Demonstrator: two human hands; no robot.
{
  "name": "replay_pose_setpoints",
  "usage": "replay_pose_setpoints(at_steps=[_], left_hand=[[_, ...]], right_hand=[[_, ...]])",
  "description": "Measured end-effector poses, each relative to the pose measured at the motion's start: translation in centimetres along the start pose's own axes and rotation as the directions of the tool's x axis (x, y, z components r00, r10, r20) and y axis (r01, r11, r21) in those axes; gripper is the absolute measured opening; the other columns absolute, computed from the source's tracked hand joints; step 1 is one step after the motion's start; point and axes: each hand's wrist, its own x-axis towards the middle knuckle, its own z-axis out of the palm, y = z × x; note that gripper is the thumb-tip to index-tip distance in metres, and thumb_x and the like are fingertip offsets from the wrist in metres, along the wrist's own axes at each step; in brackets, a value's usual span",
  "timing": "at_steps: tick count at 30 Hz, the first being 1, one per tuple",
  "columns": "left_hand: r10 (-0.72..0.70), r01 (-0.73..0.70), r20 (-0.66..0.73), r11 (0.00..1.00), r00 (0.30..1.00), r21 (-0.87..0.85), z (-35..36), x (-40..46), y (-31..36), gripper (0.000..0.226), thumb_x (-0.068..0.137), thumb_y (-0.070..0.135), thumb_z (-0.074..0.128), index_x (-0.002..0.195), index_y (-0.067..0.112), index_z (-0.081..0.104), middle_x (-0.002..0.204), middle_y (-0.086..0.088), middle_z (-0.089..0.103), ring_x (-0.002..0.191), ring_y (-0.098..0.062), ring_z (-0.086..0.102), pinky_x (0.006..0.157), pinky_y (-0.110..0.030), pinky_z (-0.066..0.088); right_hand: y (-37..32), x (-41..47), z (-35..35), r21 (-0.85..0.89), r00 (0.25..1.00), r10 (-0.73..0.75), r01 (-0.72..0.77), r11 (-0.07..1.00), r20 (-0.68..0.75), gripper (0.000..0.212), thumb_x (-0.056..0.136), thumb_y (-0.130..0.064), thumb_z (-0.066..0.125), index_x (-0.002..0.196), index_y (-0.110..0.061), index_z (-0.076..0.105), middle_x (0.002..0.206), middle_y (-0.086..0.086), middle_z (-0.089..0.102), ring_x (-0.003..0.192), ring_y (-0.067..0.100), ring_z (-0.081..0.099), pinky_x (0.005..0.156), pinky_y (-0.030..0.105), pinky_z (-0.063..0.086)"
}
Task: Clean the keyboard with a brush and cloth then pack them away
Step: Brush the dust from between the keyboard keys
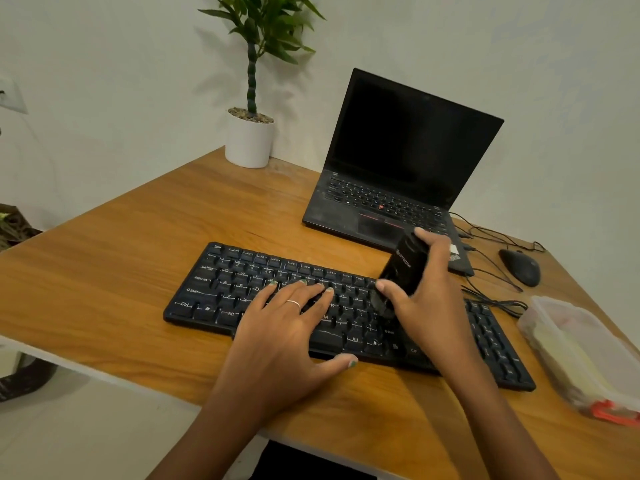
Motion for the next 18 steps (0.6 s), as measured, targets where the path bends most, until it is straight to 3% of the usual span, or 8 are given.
replay_pose_setpoints(at_steps=[5, 13, 16, 18], left_hand=[[-0.003, 0.002, 0.009, 1.0, 1.0, 0.012, 0.1, 0.1, 0.0, 0.083, 0.08, 0.08, 0.033, 0.129, 0.02, 0.062, 0.131, 0.002, 0.062, 0.121, -0.019, 0.058, 0.101, -0.046, 0.045], [-0.004, 0.004, -0.001, 1.0, 1.0, 0.014, 0.2, 0.1, -0.1, 0.085, 0.079, 0.081, 0.033, 0.13, 0.019, 0.062, 0.13, 0.002, 0.062, 0.121, -0.019, 0.058, 0.1, -0.045, 0.046], [0.001, -0.002, 0.003, 0.999, 1.0, 0.033, 0.2, 0.1, -0.1, 0.086, 0.079, 0.082, 0.032, 0.129, 0.019, 0.062, 0.13, 0.001, 0.062, 0.12, -0.019, 0.058, 0.1, -0.044, 0.043], [0.006, -0.006, 0.006, 1.0, 1.0, 0.027, 0.2, 0.1, -0.1, 0.086, 0.079, 0.082, 0.033, 0.13, 0.019, 0.062, 0.13, 0.002, 0.062, 0.121, -0.019, 0.058, 0.102, -0.043, 0.041]], right_hand=[[-0.3, 3.1, 1.4, 0.053, 0.998, 0.064, -0.064, 0.997, 0.0, 0.079, 0.082, -0.019, 0.071, 0.139, -0.026, 0.018, 0.1, -0.009, 0.043, 0.092, 0.011, 0.052, 0.081, 0.036, 0.055], [-0.3, -1.9, -1.1, 0.009, 0.994, 0.005, -0.006, 1.0, 0.113, 0.077, 0.082, -0.024, 0.07, 0.135, -0.031, 0.015, 0.088, -0.021, 0.037, 0.076, 0.001, 0.049, 0.061, 0.015, 0.045], [-0.2, -2.7, -1.4, 0.018, 0.994, -0.002, 0.0, 1.0, 0.109, 0.076, 0.08, -0.024, 0.071, 0.133, -0.033, 0.017, 0.086, -0.024, 0.036, 0.075, -0.001, 0.049, 0.06, 0.014, 0.045], [-0.4, -2.0, -1.0, 0.019, 0.997, 0.002, -0.003, 1.0, 0.073, 0.076, 0.08, -0.024, 0.071, 0.134, -0.031, 0.018, 0.091, -0.02, 0.039, 0.082, 0.004, 0.051, 0.066, 0.021, 0.049]])
